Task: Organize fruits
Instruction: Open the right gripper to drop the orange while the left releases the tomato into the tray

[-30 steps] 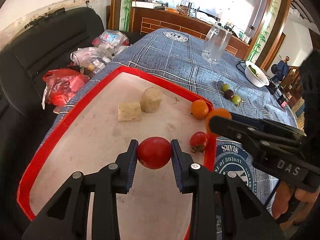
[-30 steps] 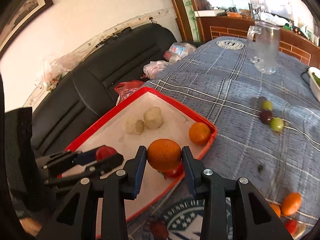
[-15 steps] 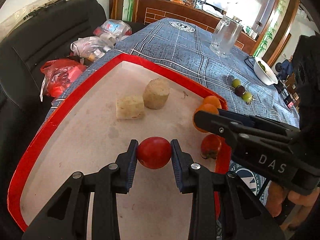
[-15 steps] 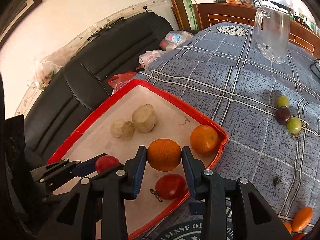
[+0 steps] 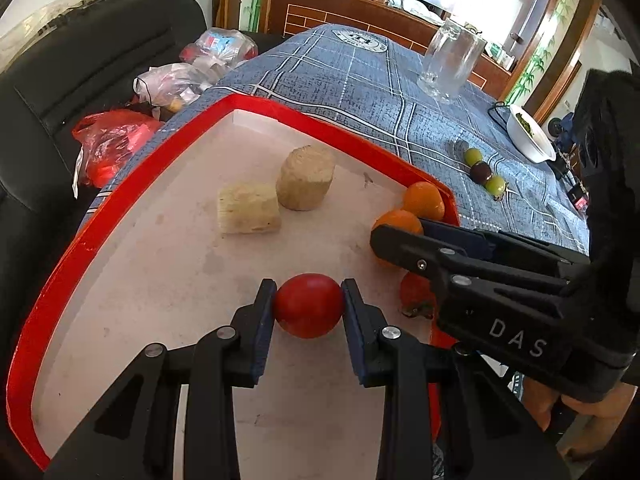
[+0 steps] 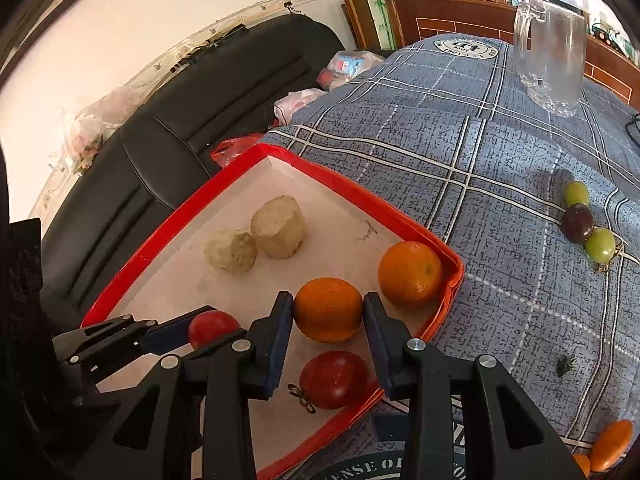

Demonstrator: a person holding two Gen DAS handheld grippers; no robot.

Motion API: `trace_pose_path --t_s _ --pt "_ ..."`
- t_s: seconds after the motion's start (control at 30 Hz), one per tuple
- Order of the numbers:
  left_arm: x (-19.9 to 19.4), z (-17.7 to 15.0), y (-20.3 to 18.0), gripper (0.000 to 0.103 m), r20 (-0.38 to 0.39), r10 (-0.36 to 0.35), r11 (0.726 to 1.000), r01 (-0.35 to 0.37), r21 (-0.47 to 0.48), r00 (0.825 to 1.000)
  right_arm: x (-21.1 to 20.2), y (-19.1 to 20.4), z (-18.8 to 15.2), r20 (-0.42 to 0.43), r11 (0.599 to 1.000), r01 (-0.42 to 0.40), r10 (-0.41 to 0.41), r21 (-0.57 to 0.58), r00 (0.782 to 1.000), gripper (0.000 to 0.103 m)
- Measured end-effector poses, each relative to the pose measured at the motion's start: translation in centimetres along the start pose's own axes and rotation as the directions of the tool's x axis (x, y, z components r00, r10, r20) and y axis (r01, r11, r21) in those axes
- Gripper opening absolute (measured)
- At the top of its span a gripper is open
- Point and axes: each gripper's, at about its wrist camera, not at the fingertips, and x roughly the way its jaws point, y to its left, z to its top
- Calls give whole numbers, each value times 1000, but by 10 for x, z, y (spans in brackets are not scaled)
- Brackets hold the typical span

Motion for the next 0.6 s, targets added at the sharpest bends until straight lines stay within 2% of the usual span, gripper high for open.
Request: trace_pose_path --t_s 0.3,0.6 --pt "1 0 0 31 -1 -22 1000 22 -6 1000 -2 0 -1 1 1000 -5 5 17 1000 38" --pt "-2 -3 -2 31 -9 -46 999 46 -6 999 -40 5 -7 79 998 -54 52 25 996 58"
